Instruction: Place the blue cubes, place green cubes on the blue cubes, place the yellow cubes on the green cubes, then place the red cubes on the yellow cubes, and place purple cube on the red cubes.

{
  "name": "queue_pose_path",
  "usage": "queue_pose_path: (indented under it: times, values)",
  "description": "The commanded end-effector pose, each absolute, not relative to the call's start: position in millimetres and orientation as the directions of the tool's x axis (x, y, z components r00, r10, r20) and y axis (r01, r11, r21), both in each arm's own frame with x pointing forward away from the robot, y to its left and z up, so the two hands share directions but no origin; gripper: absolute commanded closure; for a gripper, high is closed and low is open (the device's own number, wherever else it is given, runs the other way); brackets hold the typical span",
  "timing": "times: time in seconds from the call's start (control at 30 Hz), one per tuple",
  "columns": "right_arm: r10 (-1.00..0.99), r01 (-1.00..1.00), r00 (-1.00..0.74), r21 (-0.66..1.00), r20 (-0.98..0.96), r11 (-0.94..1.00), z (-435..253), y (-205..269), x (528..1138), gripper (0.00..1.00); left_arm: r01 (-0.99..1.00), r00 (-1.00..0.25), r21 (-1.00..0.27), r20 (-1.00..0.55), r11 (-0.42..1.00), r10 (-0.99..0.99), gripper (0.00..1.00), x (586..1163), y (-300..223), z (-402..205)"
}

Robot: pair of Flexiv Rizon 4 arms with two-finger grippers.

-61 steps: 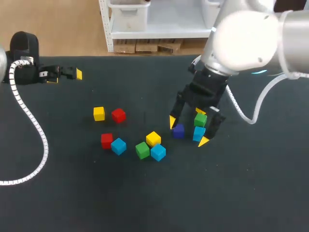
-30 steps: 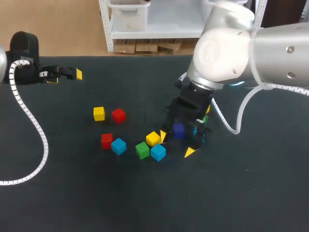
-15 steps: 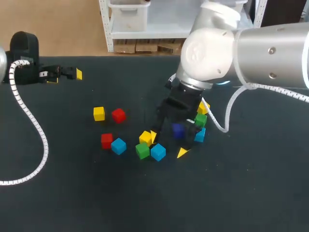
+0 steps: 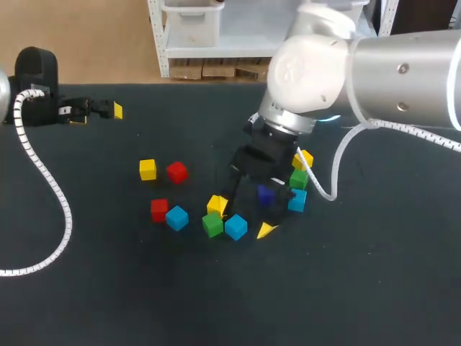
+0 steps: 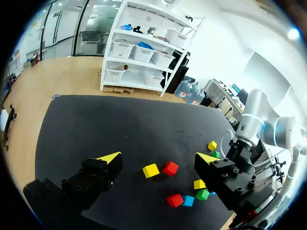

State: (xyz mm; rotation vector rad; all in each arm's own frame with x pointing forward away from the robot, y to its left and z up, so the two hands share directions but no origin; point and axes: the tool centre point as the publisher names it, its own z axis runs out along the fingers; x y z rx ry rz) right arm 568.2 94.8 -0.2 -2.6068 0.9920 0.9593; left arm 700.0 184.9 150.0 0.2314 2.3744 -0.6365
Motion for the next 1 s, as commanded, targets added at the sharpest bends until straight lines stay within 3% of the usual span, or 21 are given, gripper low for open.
queue_pose_path:
  times: [0.03,0.13,0.23,0.33,0.43,0.7,0.77,0.9,0.93,1.0]
  values:
    - [-0.54,-0.668,0.551,0.051,-0.636,-0.743,-2.1,95.0,563.6,0.06,0.321,-0.767,-0.383,-0.642,0.866,0.0,0.0,700.0,185.0,150.0]
    - [-0.564,-0.692,0.536,0.056,-0.628,-0.72,-2.1,96.2,563.4,0.19,0.321,-0.767,-0.383,-0.642,0.866,0.0,0.0,700.0,185.0,150.0]
    - [-0.602,-0.724,0.518,0.064,-0.608,-0.687,-0.4,96.9,566.1,0.25,0.321,-0.767,-0.383,-0.642,0.866,0.0,0.0,700.0,185.0,150.0]
    - [-0.614,-0.738,0.506,0.065,-0.607,-0.672,0.4,95.9,568.7,0.29,0.321,-0.767,-0.383,-0.642,0.866,0.0,0.0,700.0,185.0,150.0]
    - [-0.618,-0.744,0.497,0.066,-0.609,-0.664,0.1,94.9,569.9,0.25,0.321,-0.767,-0.383,-0.642,0.866,0.0,0.0,700.0,185.0,150.0]
    - [-0.627,-0.751,0.488,0.073,-0.608,-0.656,-2.8,93.6,569.5,0.41,0.321,-0.767,-0.383,-0.642,0.866,0.0,0.0,700.0,185.0,150.0]
    - [-0.628,-0.753,0.486,0.074,-0.608,-0.654,-3.3,93.9,569.5,0.41,0.321,-0.767,-0.383,-0.642,0.866,0.0,0.0,700.0,185.0,150.0]
    - [-0.632,-0.757,0.481,0.075,-0.608,-0.649,-4.1,95.8,570.3,0.31,0.321,-0.767,-0.383,-0.642,0.866,0.0,0.0,700.0,185.0,150.0]
    - [-0.634,-0.758,0.48,0.077,-0.607,-0.648,-4.1,96.3,570.4,0.33,0.321,-0.767,-0.383,-0.642,0.866,0.0,0.0,700.0,185.0,150.0]
    - [-0.635,-0.758,0.478,0.08,-0.607,-0.647,-3.8,97.0,570.8,0.26,0.321,-0.767,-0.383,-0.642,0.866,0.0,0.0,700.0,185.0,150.0]
